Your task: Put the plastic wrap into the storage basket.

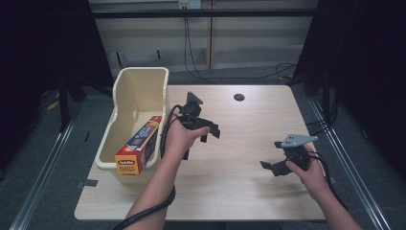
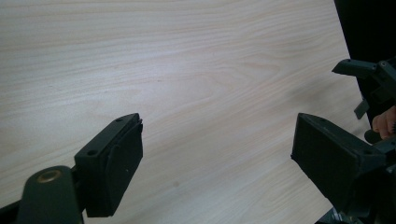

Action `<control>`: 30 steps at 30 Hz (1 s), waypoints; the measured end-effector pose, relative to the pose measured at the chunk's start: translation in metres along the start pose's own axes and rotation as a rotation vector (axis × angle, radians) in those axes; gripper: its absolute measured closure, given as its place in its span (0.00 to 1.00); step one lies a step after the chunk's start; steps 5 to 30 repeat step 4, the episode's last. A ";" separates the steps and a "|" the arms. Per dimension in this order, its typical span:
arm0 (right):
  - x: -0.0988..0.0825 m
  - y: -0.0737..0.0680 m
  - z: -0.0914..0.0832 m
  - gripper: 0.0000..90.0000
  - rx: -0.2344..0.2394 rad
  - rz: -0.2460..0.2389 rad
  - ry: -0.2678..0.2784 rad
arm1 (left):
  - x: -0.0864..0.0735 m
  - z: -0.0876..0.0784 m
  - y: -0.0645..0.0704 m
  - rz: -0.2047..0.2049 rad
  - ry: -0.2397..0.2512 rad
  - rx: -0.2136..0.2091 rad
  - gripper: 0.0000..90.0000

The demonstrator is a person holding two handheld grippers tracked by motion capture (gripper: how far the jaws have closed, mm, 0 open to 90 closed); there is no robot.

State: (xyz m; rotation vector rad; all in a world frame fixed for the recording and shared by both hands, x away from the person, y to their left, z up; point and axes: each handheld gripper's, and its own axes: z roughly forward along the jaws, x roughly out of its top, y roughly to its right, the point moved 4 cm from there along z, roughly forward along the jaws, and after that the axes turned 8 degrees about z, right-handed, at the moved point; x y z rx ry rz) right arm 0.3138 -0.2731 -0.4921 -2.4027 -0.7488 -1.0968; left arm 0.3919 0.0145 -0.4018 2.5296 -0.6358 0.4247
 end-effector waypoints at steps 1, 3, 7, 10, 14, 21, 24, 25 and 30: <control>0.000 0.000 0.000 0.02 -0.001 0.000 -0.001 | -0.001 0.001 0.000 0.001 0.003 -0.002 0.18; -0.001 0.000 0.001 0.02 -0.005 -0.005 0.000 | -0.001 0.002 -0.001 -0.001 0.007 -0.001 0.18; -0.001 0.000 0.001 0.02 -0.006 -0.004 -0.002 | -0.001 0.003 -0.001 0.007 0.004 0.002 0.18; -0.001 0.000 0.001 0.02 -0.006 -0.004 -0.002 | -0.001 0.003 -0.001 0.007 0.004 0.002 0.18; -0.001 0.000 0.001 0.02 -0.006 -0.004 -0.002 | -0.001 0.003 -0.001 0.007 0.004 0.002 0.18; -0.001 0.000 0.001 0.02 -0.006 -0.004 -0.002 | -0.001 0.003 -0.001 0.007 0.004 0.002 0.18; -0.001 0.000 0.001 0.02 -0.006 -0.004 -0.002 | -0.001 0.003 -0.001 0.007 0.004 0.002 0.18; -0.001 0.000 0.001 0.02 -0.006 -0.004 -0.002 | -0.001 0.003 -0.001 0.007 0.004 0.002 0.18; -0.001 0.000 0.001 0.02 -0.006 -0.004 -0.002 | -0.001 0.003 -0.001 0.007 0.004 0.002 0.18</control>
